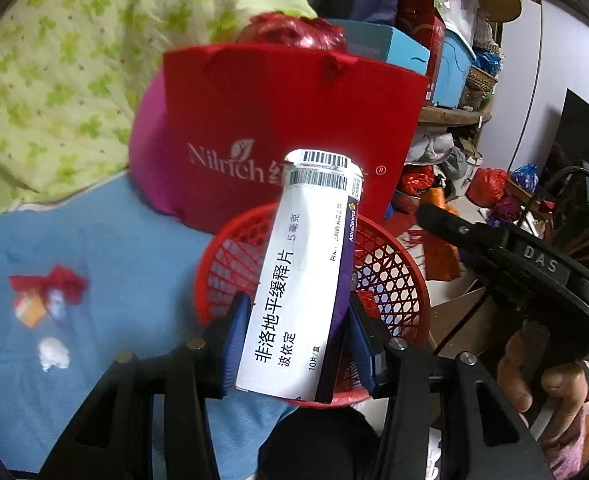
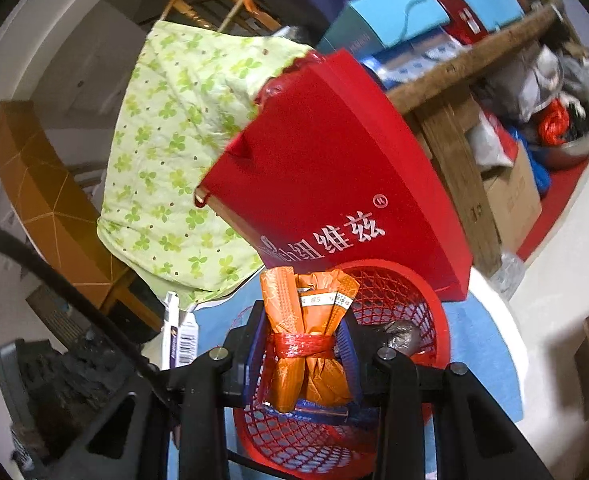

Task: Collect trash
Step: 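Open left tool over basket to drop medicine box while right releases orange wrapper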

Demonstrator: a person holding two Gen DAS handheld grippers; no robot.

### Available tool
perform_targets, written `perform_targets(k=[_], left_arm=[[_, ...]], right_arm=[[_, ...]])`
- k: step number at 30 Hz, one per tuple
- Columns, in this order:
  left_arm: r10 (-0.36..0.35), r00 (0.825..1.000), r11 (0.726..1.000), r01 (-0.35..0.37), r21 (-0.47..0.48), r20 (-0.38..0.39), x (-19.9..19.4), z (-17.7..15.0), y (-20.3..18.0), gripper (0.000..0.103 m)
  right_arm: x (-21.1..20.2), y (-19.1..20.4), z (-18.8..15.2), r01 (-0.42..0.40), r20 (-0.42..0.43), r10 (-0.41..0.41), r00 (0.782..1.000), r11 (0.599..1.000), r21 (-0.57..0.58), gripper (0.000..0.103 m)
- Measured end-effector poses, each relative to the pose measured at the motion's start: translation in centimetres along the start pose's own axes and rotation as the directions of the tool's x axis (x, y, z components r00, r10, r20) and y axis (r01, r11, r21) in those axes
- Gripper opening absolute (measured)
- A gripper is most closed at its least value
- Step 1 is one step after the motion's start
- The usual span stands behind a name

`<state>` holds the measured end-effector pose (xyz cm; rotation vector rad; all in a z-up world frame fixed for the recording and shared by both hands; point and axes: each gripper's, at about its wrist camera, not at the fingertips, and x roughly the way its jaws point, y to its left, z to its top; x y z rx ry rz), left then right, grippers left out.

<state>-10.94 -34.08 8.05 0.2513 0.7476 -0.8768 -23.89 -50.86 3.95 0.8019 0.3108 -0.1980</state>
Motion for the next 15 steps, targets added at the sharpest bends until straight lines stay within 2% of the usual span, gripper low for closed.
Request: perform_targets(k=[3, 4, 5, 6, 7, 11, 15], left_arm=[[0.017, 0.999, 1.0, -0.017, -0.003, -0.029, 1.8, -0.1, 0.5, 0.049], [0.016, 0.999, 1.0, -0.017, -0.009, -0.038, 2.2, -0.2, 0.7, 0.049], [0.008, 0.999, 1.0, -0.009, -0.02, -0.049, 2.5, -0.4, 1.0, 0.05], [0.001, 0.998, 1.0, -0.002, -0.028, -0.057, 2.6, -0.7, 1.4, 0.05], [-0.001, 0.998, 0.999, -0.001, -0.032, -0.06, 2.5, -0.8, 1.6, 0.051], [0.023, 0.999, 1.0, -0.024, -0.02, -0.037, 1.1, -1.7, 2.6, 0.054], [0.115, 0.993, 0.993, -0.115, 0.016, 0.011, -1.7, -3.6, 4.5, 0.059]], right_arm=[[2.0, -1.0, 0.0, -0.019, -0.031, 0.02, 0.999, 0.999, 0.035, 0.038], [2.6, -1.2, -0.1, -0.016, -0.046, 0.018, 0.999, 0.999, 0.041, 0.043], [3.2, -1.4, -0.3, -0.014, -0.061, 0.017, 0.998, 0.999, 0.05, 0.06], [3.5, -1.5, -0.5, -0.014, -0.065, 0.018, 0.998, 0.998, 0.063, 0.069], [3.5, -1.6, -0.7, -0.022, -0.059, 0.027, 0.998, 0.997, 0.07, 0.073], [2.6, -1.1, -1.4, -0.034, -0.025, 0.035, 0.999, 0.998, 0.044, 0.073], [0.7, 1.1, -1.9, -0.036, 0.01, 0.036, 0.999, 0.998, -0.047, 0.073]])
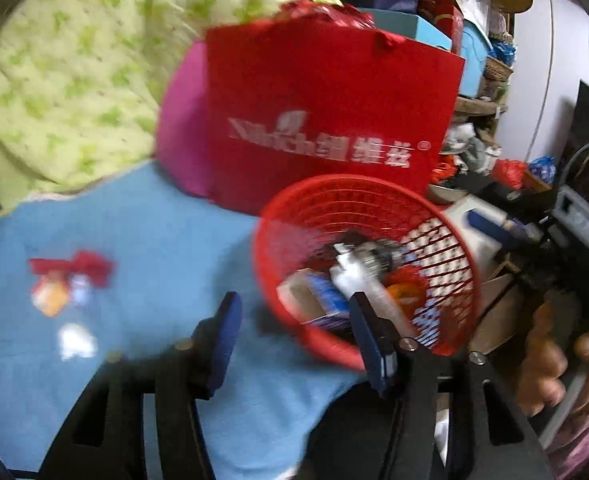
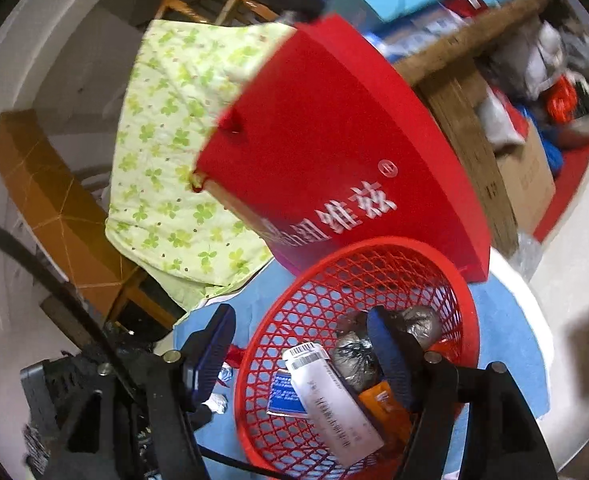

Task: Collect trash
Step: 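Open left tool over basket to drop medicine box while right releases orange wrapper, then move both tools back over the towel toward pill box and red ribbon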

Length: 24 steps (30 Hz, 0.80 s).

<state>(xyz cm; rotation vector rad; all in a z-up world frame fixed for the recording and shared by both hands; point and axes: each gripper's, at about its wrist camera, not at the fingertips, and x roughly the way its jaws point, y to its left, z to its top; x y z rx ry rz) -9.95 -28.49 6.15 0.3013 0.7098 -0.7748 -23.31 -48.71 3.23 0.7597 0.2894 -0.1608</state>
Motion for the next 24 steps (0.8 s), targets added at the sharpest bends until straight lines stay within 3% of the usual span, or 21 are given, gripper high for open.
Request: perform_targets(k=[4, 8, 15, 20, 24], left_arm=[[0.106, 0.994, 0.994, -0.106, 0.009, 0.005, -2.0, -3.3, 3.9, 0.063], [0.226, 0.973, 0.973, -0.228, -0.036, -0.044, -3.5, -7.8, 8.9, 0.063], [0.384, 0.918, 0.896, -0.397, -0.197, -0.102, -6.2, -13.6, 17.6, 0.063], [0.433, 0.895, 0.862, -0.446, -0.243, -0.109, -6.7, -16.1, 20.9, 0.063], [0.434, 0.891, 0.848, -0.454, -0.273, -0.135, -6.0, -17.6, 23.3, 0.063]], right_arm=[[-1.0, 3.4, -0.5, -0.056, -0.015, 0.055, 0.998, 0.995, -0.081, 0.073], [-0.5, 7.4, -1.5, -0.12, -0.054, 0.113, 0.992, 0.978, -0.168, 0.073], [3.2, 14.5, -5.2, -0.228, -0.19, 0.182, 0.965, 0.938, -0.261, 0.073], [7.3, 17.8, -9.4, -0.263, -0.306, 0.169, 0.937, 0.918, -0.298, 0.073], [10.9, 19.4, -12.5, -0.273, -0.387, 0.137, 0.912, 0.906, -0.323, 0.073]])
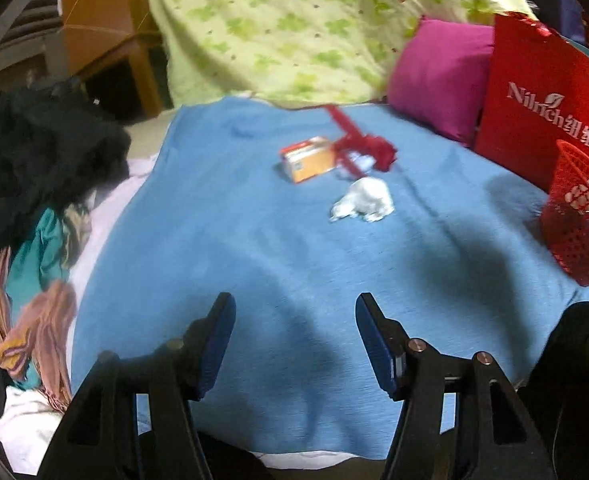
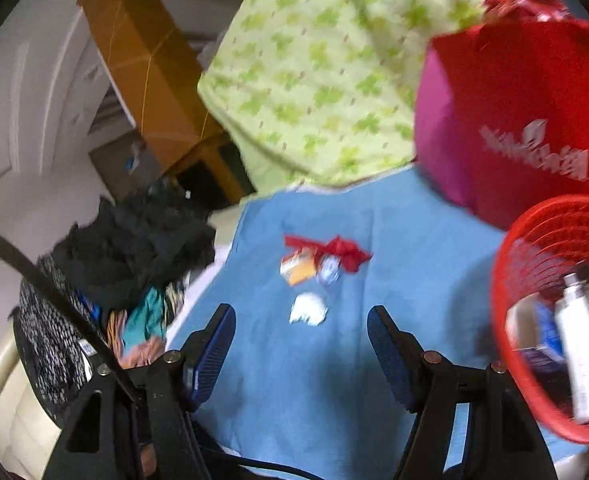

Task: Collect trash
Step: 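Move both tools back over the towel toward pill box and red ribbon, then grasp red-and-white pill box with left tool while right tool grasps red ribbon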

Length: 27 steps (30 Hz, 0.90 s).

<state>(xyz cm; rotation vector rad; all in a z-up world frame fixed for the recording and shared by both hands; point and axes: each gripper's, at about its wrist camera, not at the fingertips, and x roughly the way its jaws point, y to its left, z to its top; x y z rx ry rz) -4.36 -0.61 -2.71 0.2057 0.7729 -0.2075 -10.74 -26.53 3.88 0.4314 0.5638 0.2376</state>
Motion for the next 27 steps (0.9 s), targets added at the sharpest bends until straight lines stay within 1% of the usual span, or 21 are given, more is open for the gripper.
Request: perform_targets(k=[4, 7, 9, 13, 15, 17, 20, 22, 25, 27], left_arm=[[0.005, 1.0, 1.0, -0.006, -0.023, -0.023, 2.0, 0.2, 1.9, 0.063], [0.007, 1.0, 1.0, -0.007, -0.021, -0.027, 3.5, 1.4, 3.1, 0.063], [-0.005, 1.0, 1.0, 0.004, -0.021, -0.024, 4.8, 2.8, 4.0, 0.063], [-0.035, 0.999, 0.999, 0.035, -0.019, -0.016, 7.5, 5.6, 5.3, 0.063], [-0.059, 0.998, 0.998, 0.059, -0.015, -0.02, 9.5, 7.5, 5.8, 0.063], [-0.083, 0.996, 0.996, 0.083, -0.007, -0.015, 11.3, 9.3, 6.2, 0.063], [-0.116, 0.993, 0.993, 0.117, 0.02, -0.004, 14.1, 12.2, 6.4, 0.063], [-0.154, 0.988, 0.987, 0.154, 0.045, -0.003, 15.8, 14.1, 6.0, 0.063], [-0.213, 0.977, 0.973, 0.213, 0.089, -0.009, 18.4, 16.4, 5.3, 0.067], [-0.263, 0.965, 0.958, 0.263, 0.117, -0.009, 20.1, 17.5, 4.8, 0.07]], right_arm=[[4.5, -0.3, 0.1, 0.011, -0.059, -0.01, 0.998, 1.0, 0.011, 0.073], [7.6, -1.2, 0.9, 0.026, -0.082, -0.022, 0.996, 0.999, 0.043, 0.073], [9.4, -1.7, 1.7, 0.041, -0.092, -0.037, 0.995, 0.998, 0.046, 0.073], [14.6, -3.3, 3.8, 0.071, -0.11, -0.064, 0.992, 0.996, 0.056, 0.073], [16.7, -4.1, 4.9, 0.079, -0.115, -0.071, 0.991, 0.994, 0.074, 0.073], [19.7, -5.4, 6.2, 0.089, -0.125, -0.077, 0.989, 0.991, 0.099, 0.073], [23.8, -6.8, 7.7, 0.103, -0.138, -0.089, 0.986, 0.989, 0.103, 0.072], [26.8, -7.6, 8.7, 0.1, -0.15, -0.085, 0.985, 0.99, 0.096, 0.071], [30.5, -9.2, 9.6, 0.093, -0.177, -0.071, 0.982, 0.989, 0.115, 0.071], [32.5, -10.1, 9.8, 0.07, -0.199, -0.043, 0.979, 0.989, 0.128, 0.071]])
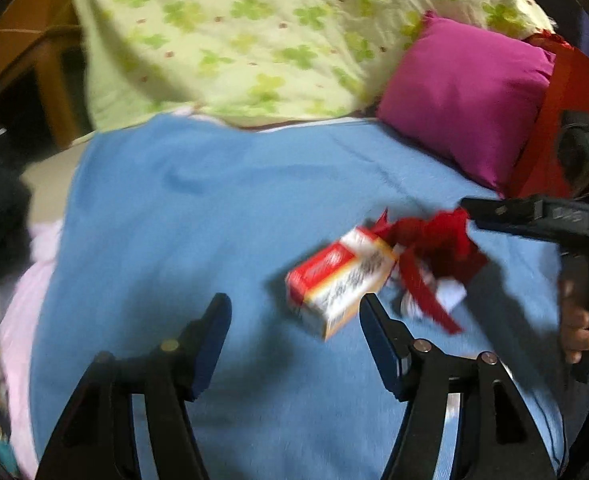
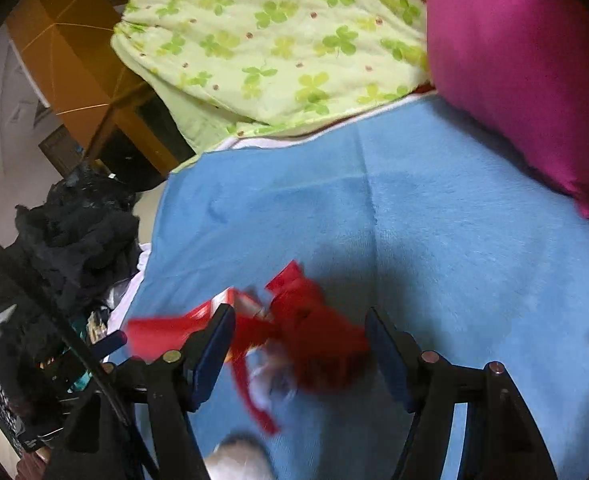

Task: Collect trash
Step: 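Grasp red-and-white pill box with left tool while right tool grasps red ribbon, then lift pill box with left tool while right tool lifts red ribbon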

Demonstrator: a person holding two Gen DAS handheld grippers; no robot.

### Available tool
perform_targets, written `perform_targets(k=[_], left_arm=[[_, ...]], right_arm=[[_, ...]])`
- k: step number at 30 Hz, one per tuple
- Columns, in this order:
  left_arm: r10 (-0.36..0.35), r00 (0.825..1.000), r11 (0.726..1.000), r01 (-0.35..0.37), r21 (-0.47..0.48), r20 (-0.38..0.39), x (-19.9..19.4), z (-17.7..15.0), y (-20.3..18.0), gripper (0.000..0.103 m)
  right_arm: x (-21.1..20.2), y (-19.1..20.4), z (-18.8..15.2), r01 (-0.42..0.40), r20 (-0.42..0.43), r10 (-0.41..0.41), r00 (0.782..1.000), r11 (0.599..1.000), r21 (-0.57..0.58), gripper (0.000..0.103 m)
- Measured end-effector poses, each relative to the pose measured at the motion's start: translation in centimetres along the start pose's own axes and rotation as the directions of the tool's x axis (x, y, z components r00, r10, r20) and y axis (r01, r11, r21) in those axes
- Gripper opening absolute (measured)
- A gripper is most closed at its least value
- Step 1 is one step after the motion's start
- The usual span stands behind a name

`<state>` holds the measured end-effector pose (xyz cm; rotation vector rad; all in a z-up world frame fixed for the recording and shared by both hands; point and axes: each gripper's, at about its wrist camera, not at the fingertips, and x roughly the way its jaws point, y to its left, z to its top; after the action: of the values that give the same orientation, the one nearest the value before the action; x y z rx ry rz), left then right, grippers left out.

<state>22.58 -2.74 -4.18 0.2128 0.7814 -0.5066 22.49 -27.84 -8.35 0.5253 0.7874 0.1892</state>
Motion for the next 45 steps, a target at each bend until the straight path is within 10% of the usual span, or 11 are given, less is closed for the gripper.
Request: perform_targets(k=[6, 16, 19, 28, 33, 45], left_arm=[[-0.144, 0.989, 0.989, 0.146, 0.036, -0.036, 4.7, 1.2, 0.2, 0.076], [-0.225, 0.969, 0.967, 0.236, 0.097, -0.105, 7.4, 0.6, -1.3, 0.077], [-0.237, 0.961, 0.969, 0.245, 0.039, -0.141, 8.3, 0.1, -1.0, 0.062], [-0.133, 0.988, 0.99, 0.13, -0.046, -0.083, 3.8, -1.4, -2.2, 0.06], [0.05, 0.998, 0.999, -0.051, -0.019, -0.025, -3.9, -2.5, -5.1, 0.06], [0.295, 0.939, 0.951, -0.306, 0.039, 0.18, -21.5, -4.5, -15.7, 0.061]], right_arm=[[5.0, -1.1, -0.5, -0.069, -0.154, 0.065, 0.986, 0.997, -0.022, 0.06], [3.6, -3.0, -2.0, -0.065, -0.125, 0.068, 0.99, 0.998, 0.022, 0.03], [1.7, -3.9, -2.6, -0.067, -0.089, 0.074, 0.993, 0.995, 0.079, 0.03], [-6.3, -3.6, -5.9, -0.097, -0.021, 0.101, 0.995, 0.987, 0.129, 0.03], [-12.2, -0.9, -8.0, -0.104, 0.041, 0.101, 0.994, 0.992, 0.077, 0.03], [-26.4, 5.3, -14.1, -0.035, 0.173, 0.051, 0.984, 0.995, -0.094, 0.03]])
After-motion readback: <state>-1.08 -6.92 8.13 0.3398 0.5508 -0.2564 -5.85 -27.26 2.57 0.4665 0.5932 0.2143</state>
